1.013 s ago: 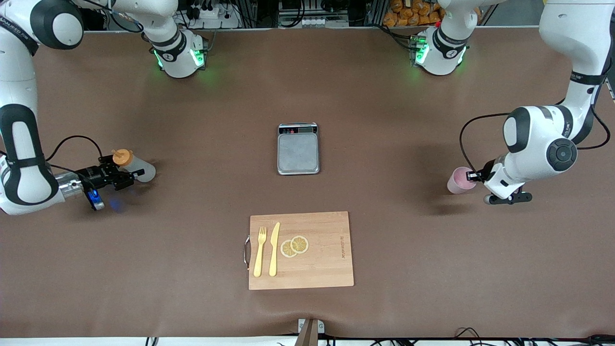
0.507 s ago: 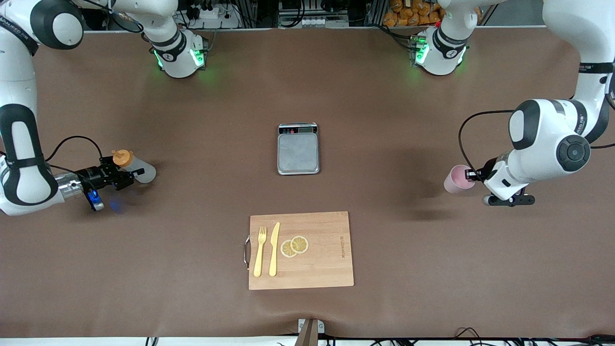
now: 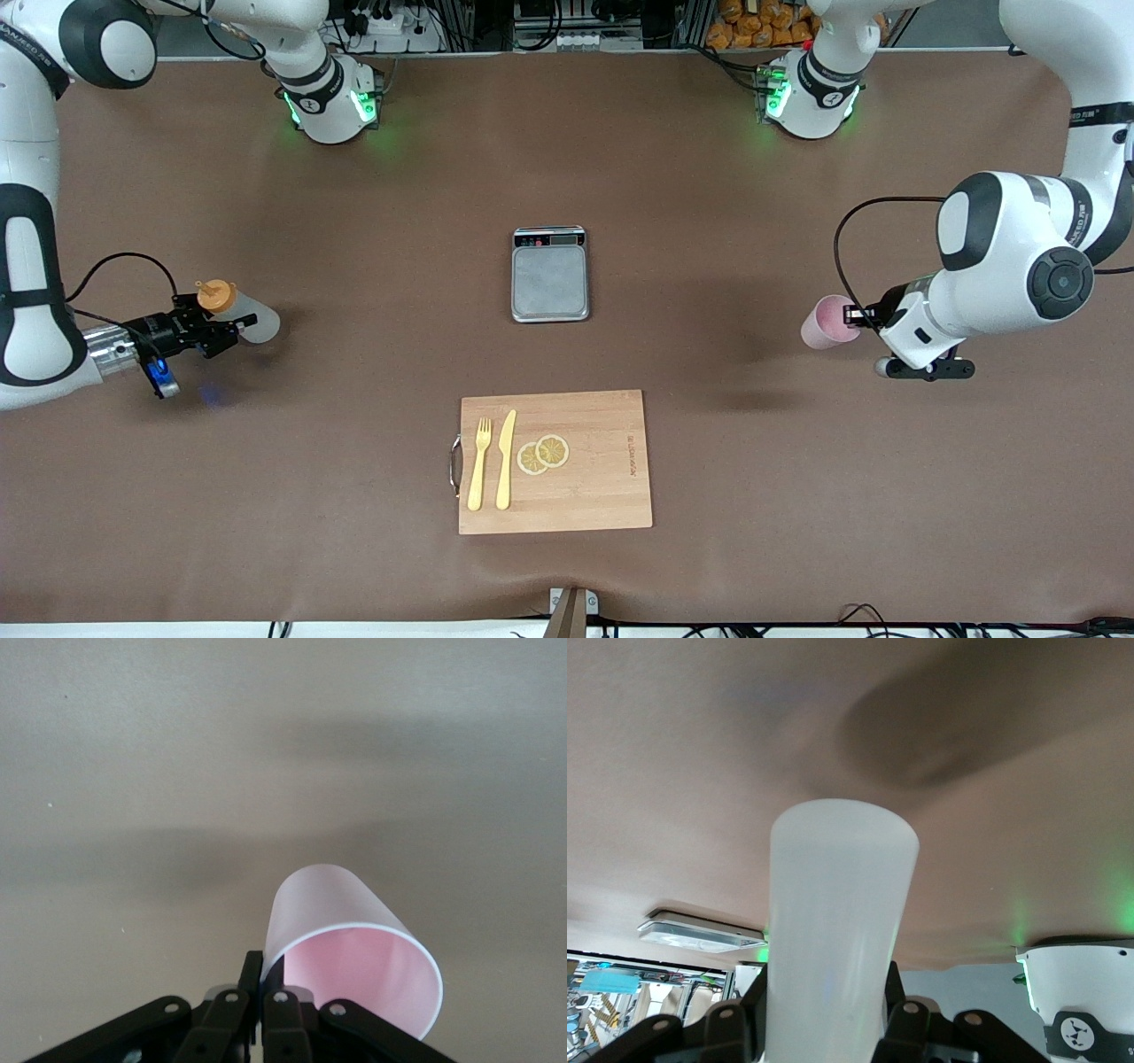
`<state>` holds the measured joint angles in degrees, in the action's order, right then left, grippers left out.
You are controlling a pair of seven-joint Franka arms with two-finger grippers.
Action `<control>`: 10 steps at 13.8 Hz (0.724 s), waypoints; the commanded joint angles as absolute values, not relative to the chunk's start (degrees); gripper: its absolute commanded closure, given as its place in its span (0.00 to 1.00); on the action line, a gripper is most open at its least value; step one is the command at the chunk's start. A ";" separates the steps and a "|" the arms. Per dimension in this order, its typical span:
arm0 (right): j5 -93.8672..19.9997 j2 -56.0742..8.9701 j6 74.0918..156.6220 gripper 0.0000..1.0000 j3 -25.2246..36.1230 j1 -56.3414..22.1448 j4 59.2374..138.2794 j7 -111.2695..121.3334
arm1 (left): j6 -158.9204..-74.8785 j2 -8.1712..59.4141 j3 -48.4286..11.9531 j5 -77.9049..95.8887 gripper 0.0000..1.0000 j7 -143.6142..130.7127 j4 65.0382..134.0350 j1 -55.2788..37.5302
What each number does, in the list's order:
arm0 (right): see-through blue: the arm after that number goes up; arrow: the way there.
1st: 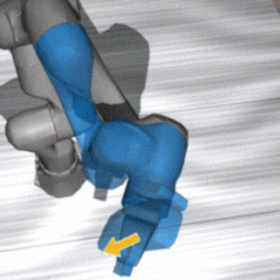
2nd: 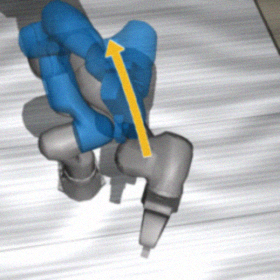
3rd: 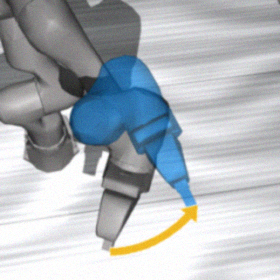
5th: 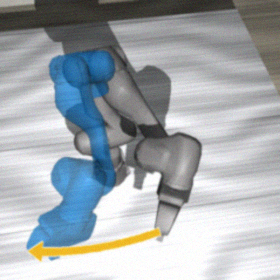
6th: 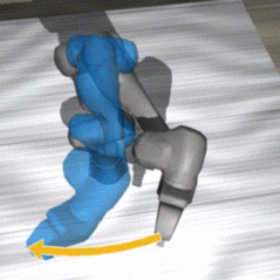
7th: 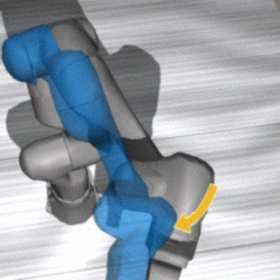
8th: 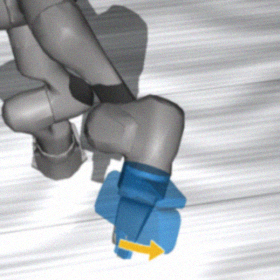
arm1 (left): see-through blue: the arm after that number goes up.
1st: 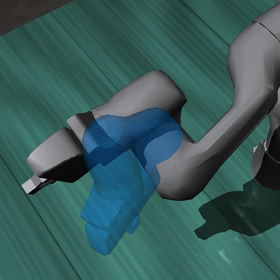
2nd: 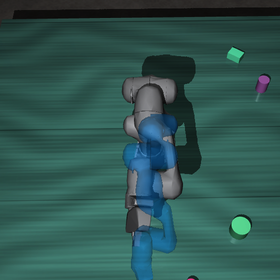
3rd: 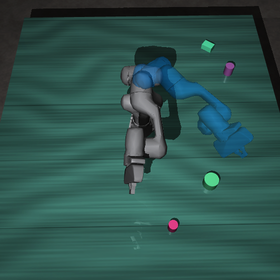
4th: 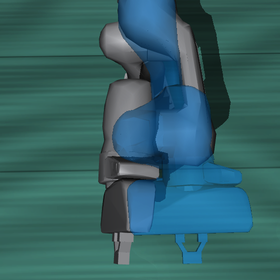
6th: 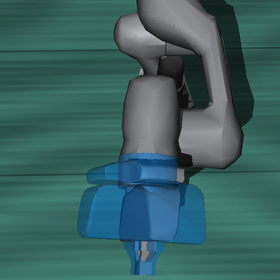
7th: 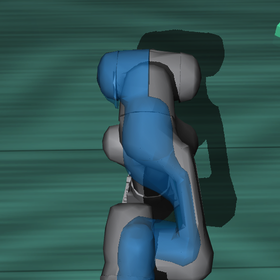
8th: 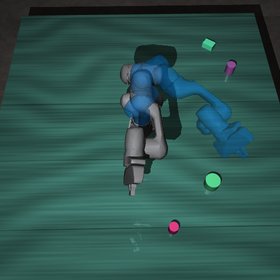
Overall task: Add sauce to pink cup with both arms
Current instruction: 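Carry the pink cup with the left gripper onto the metal scale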
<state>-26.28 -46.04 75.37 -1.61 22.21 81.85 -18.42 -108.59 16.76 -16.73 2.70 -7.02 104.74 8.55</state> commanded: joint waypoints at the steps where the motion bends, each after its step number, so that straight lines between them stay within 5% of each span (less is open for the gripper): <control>1: -26.98 -42.90 73.21 0.49 -1.67 20.57 81.74 -23.01 | -104.95 16.09 -20.64 3.69 1.00 -13.15 102.04 8.70; 10: -24.88 -37.18 72.33 0.49 -1.23 16.61 82.79 -25.93 | -105.73 15.64 -35.59 2.11 1.00 -41.20 101.95 3.80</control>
<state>-25.67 -39.89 73.32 -1.57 17.09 81.35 -24.70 -106.15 16.49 -35.13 2.75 -36.84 101.99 6.50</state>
